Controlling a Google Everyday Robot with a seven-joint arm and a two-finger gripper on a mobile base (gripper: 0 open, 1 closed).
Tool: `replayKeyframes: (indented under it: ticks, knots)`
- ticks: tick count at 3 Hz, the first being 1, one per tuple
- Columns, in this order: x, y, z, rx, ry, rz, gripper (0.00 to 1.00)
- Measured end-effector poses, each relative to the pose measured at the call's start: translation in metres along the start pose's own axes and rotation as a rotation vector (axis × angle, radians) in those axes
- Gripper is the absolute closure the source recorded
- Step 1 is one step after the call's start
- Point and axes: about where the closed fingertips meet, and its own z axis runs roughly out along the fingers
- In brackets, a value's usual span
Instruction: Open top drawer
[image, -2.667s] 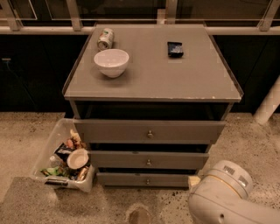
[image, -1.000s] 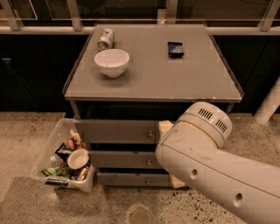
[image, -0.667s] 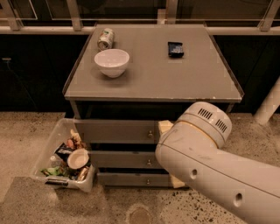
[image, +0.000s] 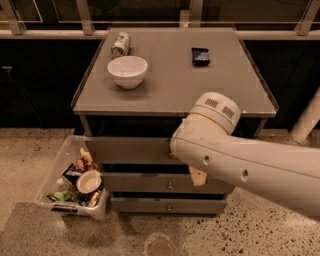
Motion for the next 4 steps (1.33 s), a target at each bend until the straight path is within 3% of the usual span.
replayKeyframes:
  ticks: [1, 2, 4]
  knots:
    - [0.017, -0.031, 0.035, -0.035, 0.003, 0.054, 0.0]
    - [0.019, -0.041, 0.038, -0.028, -0.005, 0.068, 0.0]
    - [0.02, -0.037, 0.046, -0.023, -0.014, 0.079, 0.0]
